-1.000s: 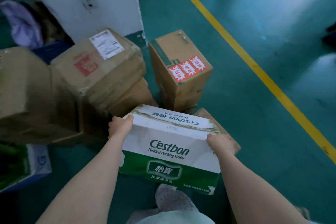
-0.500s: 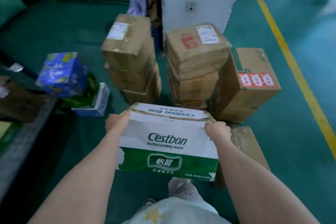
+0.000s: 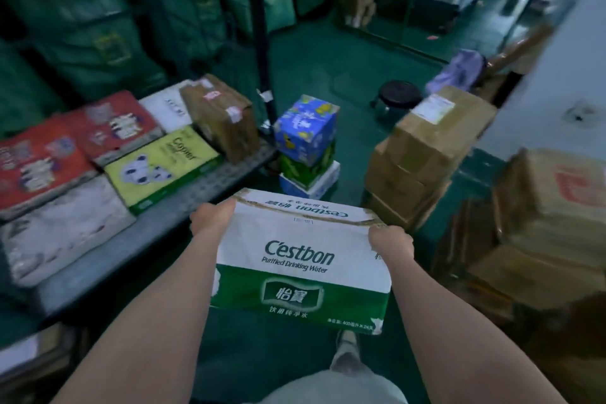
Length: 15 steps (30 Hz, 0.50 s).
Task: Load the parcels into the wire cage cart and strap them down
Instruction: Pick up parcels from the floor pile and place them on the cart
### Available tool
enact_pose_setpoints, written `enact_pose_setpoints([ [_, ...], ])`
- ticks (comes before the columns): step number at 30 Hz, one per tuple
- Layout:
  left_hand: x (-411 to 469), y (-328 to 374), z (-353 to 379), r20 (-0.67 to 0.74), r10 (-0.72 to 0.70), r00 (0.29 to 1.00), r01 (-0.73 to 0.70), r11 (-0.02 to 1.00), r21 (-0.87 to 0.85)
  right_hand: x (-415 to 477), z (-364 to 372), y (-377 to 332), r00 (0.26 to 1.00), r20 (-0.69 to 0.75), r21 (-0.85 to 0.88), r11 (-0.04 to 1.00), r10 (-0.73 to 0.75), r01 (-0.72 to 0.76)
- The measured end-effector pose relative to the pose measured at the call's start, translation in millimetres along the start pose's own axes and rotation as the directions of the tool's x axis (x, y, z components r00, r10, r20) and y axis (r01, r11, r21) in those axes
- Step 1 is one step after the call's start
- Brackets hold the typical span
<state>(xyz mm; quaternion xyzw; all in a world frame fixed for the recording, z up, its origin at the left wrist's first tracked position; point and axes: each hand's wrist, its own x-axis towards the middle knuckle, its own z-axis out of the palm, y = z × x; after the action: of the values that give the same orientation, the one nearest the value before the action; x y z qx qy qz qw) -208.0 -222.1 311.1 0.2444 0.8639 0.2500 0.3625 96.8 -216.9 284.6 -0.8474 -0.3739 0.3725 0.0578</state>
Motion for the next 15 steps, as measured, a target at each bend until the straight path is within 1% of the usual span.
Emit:
enact_pose_setpoints([
  [3, 24.1, -10.2, -30.2, -0.07, -0.082, 0.994, 0.074, 0.991, -0.112, 7.6, 19.5, -51.2, 0.99, 0.073, -0.102, 0.986, -0.123, 0.13],
  [5, 36.3, -11.5, -47.4, -0.142, -0.157, 0.977, 0.134, 0.978, -0.16, 12.9, 32.8, -89.9, 0.967, 0.11, -0.167, 0.955, -0.23, 0.246],
  [7, 49.2, -8.8, -60.1, -0.182, -0.22, 0.958, 0.183, 0.963, -0.197, 23.4, 46.5, -124.1, 0.946, 0.155, -0.208, 0.926, -0.286, 0.314],
  [10, 65.2, -4.7, -78.6, -0.232, -0.258, 0.938, 0.198, 0.947, -0.253, 32.4, 57.9, -173.6, 0.901, 0.202, -0.284, 0.857, -0.384, 0.429],
  [11, 72.6, -3.3, -86.0, -0.252, -0.294, 0.922, 0.216, 0.931, -0.295, 33.5, 62.0, -196.1, 0.879, 0.225, -0.315, 0.822, -0.421, 0.475],
  [15, 86.6, -1.4, -97.2, -0.309, -0.38, 0.872, 0.26, 0.894, -0.365, 35.7, 75.3, -249.1, 0.805, 0.281, -0.371, 0.715, -0.522, 0.593],
])
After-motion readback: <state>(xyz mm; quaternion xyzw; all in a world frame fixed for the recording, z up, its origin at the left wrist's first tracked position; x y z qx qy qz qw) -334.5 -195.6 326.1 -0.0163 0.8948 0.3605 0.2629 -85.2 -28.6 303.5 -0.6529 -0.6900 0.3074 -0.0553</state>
